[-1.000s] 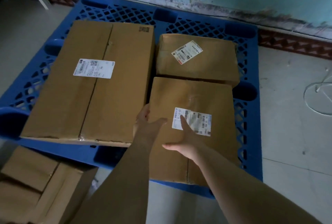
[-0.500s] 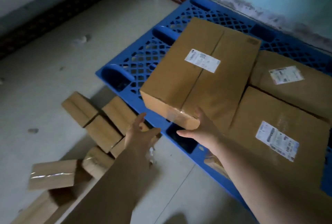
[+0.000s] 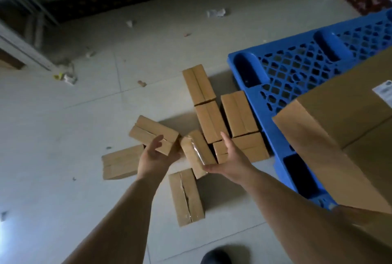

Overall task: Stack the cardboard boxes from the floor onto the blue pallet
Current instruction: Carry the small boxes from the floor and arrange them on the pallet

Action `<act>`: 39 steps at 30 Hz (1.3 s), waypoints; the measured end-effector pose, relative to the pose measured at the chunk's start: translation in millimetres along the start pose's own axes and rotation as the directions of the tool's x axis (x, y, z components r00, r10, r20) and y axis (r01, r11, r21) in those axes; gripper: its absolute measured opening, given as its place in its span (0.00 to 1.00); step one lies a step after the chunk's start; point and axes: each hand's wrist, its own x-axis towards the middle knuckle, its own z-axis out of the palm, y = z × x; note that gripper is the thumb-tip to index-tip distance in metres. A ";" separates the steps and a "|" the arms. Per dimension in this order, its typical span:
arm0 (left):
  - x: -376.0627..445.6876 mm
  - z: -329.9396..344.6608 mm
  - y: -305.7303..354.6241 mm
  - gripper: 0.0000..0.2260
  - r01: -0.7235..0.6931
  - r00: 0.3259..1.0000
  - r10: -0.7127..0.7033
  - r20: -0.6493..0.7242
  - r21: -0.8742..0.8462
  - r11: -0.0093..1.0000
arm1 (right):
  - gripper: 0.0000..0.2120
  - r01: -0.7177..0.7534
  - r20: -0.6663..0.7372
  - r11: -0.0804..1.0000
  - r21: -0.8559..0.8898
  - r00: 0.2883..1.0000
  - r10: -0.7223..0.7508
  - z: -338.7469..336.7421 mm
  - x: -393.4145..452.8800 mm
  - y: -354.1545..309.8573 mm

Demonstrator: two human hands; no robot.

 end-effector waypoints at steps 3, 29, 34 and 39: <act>-4.3 -46.5 -15.7 0.28 -0.007 0.997 0.004 -0.074 -0.033 0.999 | 0.54 0.009 0.065 0.998 -0.061 0.998 -0.005 42.1 8.5 -25.7; -302.7 -367.0 -400.1 0.30 0.220 0.583 -0.466 -0.666 -0.423 0.879 | 0.57 0.491 0.769 0.810 -0.321 0.634 -0.080 529.6 -200.6 18.7; -311.9 -344.9 -498.1 0.32 0.298 0.528 -0.597 -0.604 -0.527 0.796 | 0.59 0.522 0.780 0.733 -0.436 0.626 0.017 579.9 -198.7 91.4; -291.5 -310.8 -566.8 0.40 0.372 0.448 -0.743 -0.497 -0.652 0.661 | 0.59 0.551 0.733 0.601 -0.578 0.675 0.085 598.1 -174.5 153.9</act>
